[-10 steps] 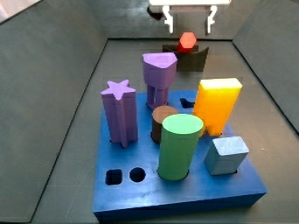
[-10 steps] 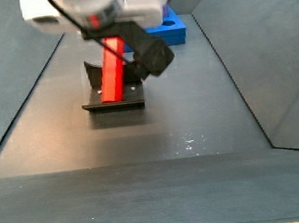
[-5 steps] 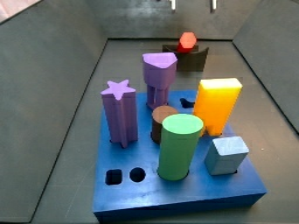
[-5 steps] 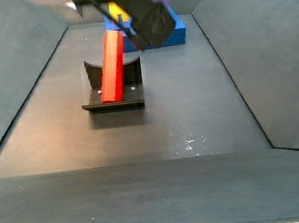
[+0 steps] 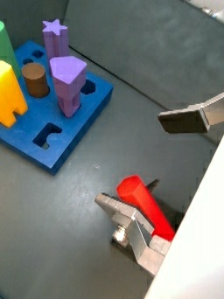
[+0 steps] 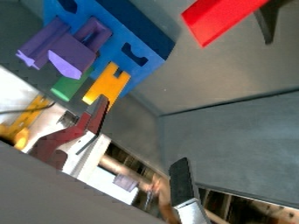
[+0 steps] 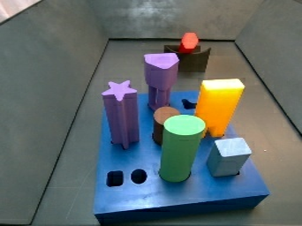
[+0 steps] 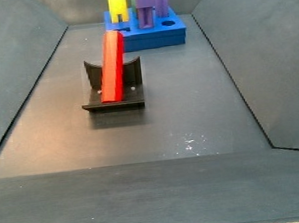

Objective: Pick up the hexagon object. Move up. Place the hexagon object on the fixture. Regrasp the hexagon object. Move to above the board. Insert the hexagon object.
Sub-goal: Regrasp the hexagon object.

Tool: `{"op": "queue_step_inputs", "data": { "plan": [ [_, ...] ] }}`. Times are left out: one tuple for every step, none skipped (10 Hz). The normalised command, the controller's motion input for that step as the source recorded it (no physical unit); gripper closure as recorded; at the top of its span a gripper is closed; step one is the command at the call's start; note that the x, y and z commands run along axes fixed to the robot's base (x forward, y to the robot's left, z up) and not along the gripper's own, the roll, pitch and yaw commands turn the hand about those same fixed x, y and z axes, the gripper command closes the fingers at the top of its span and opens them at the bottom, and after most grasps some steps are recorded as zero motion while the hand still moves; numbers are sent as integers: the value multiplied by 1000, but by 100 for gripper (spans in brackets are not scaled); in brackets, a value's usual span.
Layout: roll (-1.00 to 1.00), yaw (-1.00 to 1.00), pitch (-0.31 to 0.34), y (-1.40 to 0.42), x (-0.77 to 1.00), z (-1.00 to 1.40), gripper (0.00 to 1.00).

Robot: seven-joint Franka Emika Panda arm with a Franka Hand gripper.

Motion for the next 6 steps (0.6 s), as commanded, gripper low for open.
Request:
{"op": "queue_step_inputs", "data": {
  "plan": [
    [1000, 34, 58, -97, -16, 42, 0],
    [1000, 34, 57, 5, -8, -31, 0],
    [1000, 34, 56, -9, -10, -3, 0],
    [1000, 34, 55, -22, -13, 15, 0],
    [1000, 34, 51, -19, -7, 3, 0],
    [1000, 35, 50, -17, -3, -1, 0]
  ]
}}
